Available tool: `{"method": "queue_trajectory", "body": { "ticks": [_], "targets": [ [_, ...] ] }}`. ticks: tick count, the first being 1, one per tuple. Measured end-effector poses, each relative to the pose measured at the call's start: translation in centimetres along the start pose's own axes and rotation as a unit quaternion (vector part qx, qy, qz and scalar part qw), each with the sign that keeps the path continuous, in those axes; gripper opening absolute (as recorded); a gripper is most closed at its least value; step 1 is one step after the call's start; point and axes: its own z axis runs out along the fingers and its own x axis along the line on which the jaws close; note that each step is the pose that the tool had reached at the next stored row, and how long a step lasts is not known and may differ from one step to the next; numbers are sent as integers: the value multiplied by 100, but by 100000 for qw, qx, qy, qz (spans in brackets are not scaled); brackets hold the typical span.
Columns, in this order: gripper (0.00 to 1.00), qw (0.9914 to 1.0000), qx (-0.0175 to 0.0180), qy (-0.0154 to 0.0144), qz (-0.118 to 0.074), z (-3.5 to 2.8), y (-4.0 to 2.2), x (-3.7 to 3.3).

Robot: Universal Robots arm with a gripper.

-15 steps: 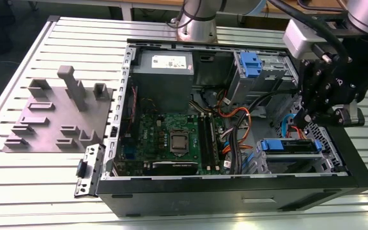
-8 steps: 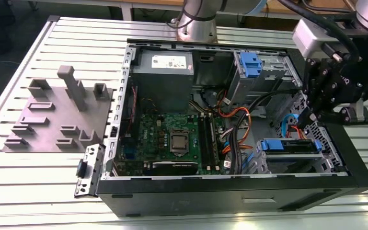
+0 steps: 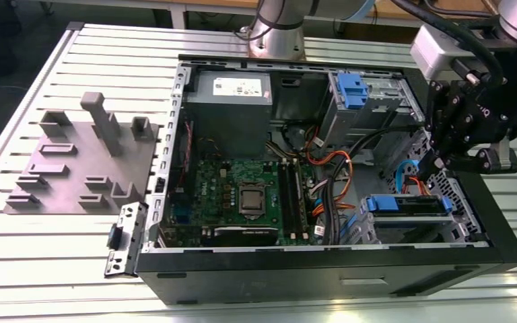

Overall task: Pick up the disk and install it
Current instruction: 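Insert the second disk wire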

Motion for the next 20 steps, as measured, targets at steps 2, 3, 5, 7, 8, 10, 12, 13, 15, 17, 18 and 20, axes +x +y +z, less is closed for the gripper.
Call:
{"method": "queue_trajectory", "body": {
  "ticks": [2, 3, 5, 7, 8, 10, 12, 13, 15, 17, 18, 20],
  "targets": [
    [11, 100000, -10, 2, 0, 0, -1, 0],
    [17, 100000, -23, 2, -1, 0, -2, 0],
    [17, 100000, -73, 6, -4, -1, -5, -1],
    [24, 100000, -159, -2, 0, 0, -8, 0],
    [24, 100000, -209, 1, -1, 0, -10, -1],
    [25, 100000, -263, 0, 13, 0, -11, -1],
    [31, 100000, -298, -10, 18, 5, -13, -4],
    [31, 99999, -329, -4, 31, 8, -13, -8],
    [31, 99999, -432, 7, 78, 11, -14, -17],
    [31, 99998, -542, -12, 120, 16, -14, -27],
    [31, 99998, -588, -21, 133, 18, -14, -31],
    [31, 99998, -658, -36, 156, 22, -14, -42]
  ]
}}
